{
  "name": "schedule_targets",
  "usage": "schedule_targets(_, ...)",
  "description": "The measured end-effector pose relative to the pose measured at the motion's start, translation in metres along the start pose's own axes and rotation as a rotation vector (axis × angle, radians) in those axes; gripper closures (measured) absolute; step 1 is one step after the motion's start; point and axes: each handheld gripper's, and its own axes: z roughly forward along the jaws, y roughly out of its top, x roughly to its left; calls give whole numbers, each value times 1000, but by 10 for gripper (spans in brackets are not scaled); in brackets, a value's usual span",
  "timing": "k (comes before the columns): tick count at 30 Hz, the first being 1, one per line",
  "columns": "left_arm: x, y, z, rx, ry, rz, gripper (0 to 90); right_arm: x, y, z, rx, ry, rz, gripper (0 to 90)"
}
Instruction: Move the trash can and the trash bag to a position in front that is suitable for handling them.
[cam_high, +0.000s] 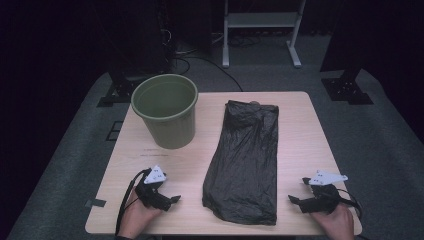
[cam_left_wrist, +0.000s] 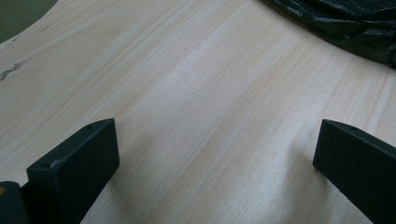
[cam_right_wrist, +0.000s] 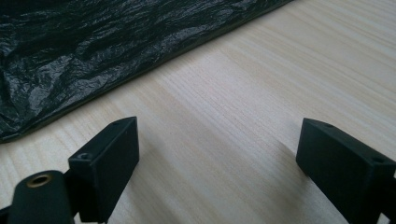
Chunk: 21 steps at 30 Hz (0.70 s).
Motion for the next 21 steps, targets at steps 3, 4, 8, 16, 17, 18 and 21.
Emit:
schedule_targets(3, 0, 0, 0, 1, 3, -2, 0, 0, 1, -1, -6, 12, 13, 117)
schedule_targets(4, 0, 0, 0, 1, 9, -8, 0, 1, 1, -1, -12, 17, 18, 117)
schedule_targets(8, -2, -2, -2, 0, 28, -26, 0, 8, 5, -4, -20, 31, 17, 118)
schedule_targets(16, -2, -3, -3, -1, 28, -30, 0, 30, 19, -3, -20, 61, -14, 126)
schedule_targets(17, -2, -3, -2, -1, 28, -30, 0, 33, 21, -2, -27, 84, -11, 133)
schedule_targets(18, -2, -3, -3, -1, 28, -30, 0, 35, 22, -1, -32, 95, -9, 134)
schedule_targets(21, -2, -3, -2, -1, 28, -30, 0, 45, 28, 5, -21, 105, -30, 162)
